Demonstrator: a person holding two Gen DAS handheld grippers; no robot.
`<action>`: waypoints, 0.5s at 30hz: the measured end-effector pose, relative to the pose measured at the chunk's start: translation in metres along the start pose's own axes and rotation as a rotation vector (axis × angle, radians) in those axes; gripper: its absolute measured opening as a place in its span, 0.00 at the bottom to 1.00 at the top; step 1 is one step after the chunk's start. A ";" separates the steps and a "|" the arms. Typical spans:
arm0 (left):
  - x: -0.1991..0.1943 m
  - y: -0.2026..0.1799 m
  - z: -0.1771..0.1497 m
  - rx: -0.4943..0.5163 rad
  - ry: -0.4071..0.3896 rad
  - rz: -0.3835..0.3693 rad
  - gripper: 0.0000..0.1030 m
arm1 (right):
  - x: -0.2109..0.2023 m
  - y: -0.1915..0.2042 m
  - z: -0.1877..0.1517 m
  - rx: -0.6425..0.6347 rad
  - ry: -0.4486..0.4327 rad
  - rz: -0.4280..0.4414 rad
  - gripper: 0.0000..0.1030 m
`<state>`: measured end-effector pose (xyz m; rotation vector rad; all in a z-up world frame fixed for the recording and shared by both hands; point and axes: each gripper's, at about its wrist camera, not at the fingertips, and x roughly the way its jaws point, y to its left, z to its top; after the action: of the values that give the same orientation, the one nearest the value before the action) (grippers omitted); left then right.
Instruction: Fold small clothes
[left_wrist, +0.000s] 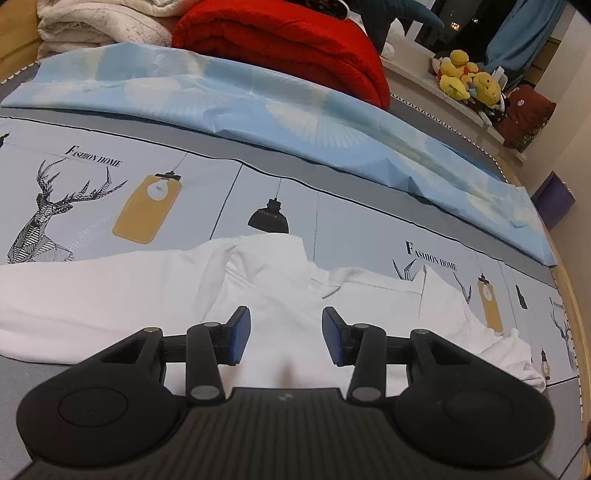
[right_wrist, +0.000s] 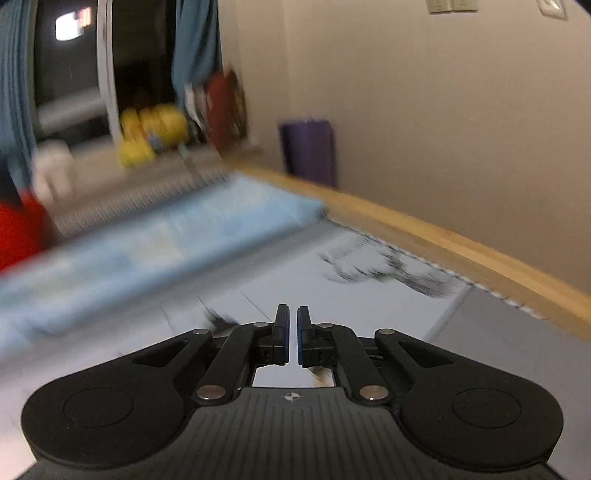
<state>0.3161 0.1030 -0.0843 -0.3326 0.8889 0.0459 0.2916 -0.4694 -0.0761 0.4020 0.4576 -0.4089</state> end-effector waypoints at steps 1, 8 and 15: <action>0.001 -0.001 0.000 0.003 0.002 -0.001 0.46 | 0.007 -0.011 -0.004 0.080 0.086 0.071 0.04; 0.005 -0.010 -0.004 0.024 0.012 -0.003 0.46 | 0.051 -0.047 -0.066 0.625 0.527 0.164 0.30; 0.008 -0.014 -0.007 0.039 0.020 0.001 0.46 | 0.073 -0.060 -0.098 0.823 0.561 0.071 0.42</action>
<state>0.3181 0.0870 -0.0907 -0.2970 0.9087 0.0267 0.2904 -0.4957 -0.2094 1.3480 0.8096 -0.4012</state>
